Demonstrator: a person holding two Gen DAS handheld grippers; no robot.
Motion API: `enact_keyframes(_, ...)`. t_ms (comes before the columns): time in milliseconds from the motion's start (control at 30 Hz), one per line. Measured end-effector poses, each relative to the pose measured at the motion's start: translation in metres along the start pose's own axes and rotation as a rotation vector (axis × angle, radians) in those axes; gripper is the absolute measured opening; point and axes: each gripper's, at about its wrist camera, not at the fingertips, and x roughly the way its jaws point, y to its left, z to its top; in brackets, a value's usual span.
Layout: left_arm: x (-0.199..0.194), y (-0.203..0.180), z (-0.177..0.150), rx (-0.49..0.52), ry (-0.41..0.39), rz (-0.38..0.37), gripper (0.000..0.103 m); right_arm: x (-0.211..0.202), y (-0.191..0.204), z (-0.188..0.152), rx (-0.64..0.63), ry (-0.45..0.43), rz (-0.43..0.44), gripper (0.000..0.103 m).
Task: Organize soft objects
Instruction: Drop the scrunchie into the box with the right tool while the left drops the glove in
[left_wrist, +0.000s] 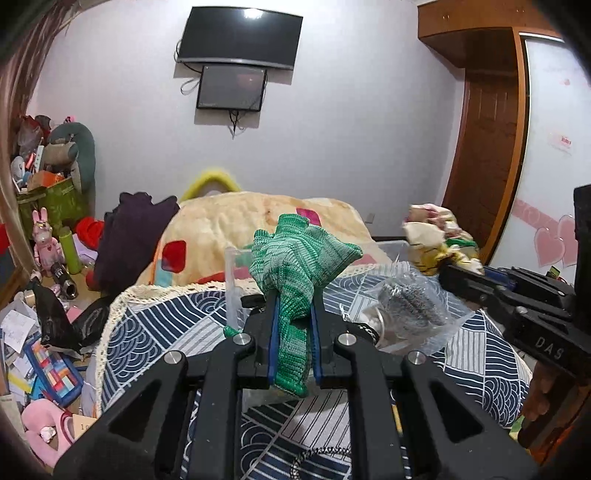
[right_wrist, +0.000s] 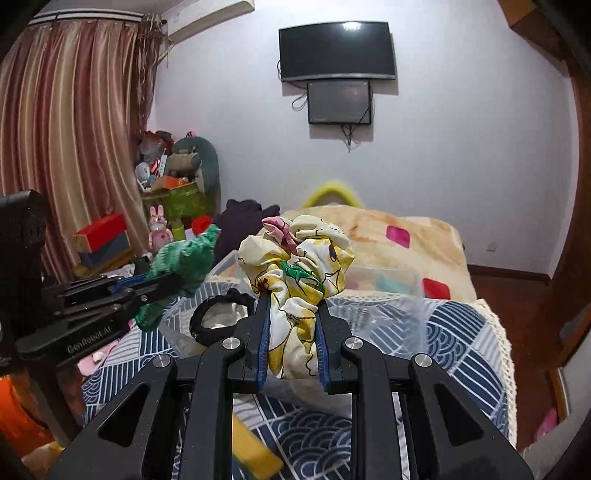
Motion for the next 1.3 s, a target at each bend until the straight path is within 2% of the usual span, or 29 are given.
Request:
enact_keyframes(267,0.038,-0.003,-0.001,0.023,0.075,-0.011,0.014,0.042,0.007,-0.005,-0.024,0.124,0.012,0.019)
enact_keyframes(433,0.051,-0.007,-0.003,0.047,0.094,-0.004,0.013,0.062,0.008,-0.011,-0.036,0.194,0.013,0.019)
enact_keyframes(633,0.067,-0.004,-0.005,0.034,0.156,0.011,0.014,0.068,0.008,-0.013,-0.043,0.225,-0.002,0.02)
enact_keyframes(833,0.058,-0.002,-0.008,0.007,0.152,0.004,0.02,0.064,0.008,-0.014,-0.061,0.23,-0.017,0.024)
enact_keyframes(1033,0.043,-0.003,-0.011,0.012,0.143,-0.011,0.038,0.05,0.006,-0.013,-0.06,0.202,-0.029,0.042)
enact_keyframes(1167,0.028,-0.009,-0.01,0.028,0.125,-0.034,0.044,0.034,0.004,-0.011,-0.047,0.158,-0.025,0.051)
enact_keyframes(1300,0.009,-0.016,-0.006,0.056,0.102,-0.042,0.044,0.014,0.003,-0.004,-0.037,0.106,-0.014,0.054)
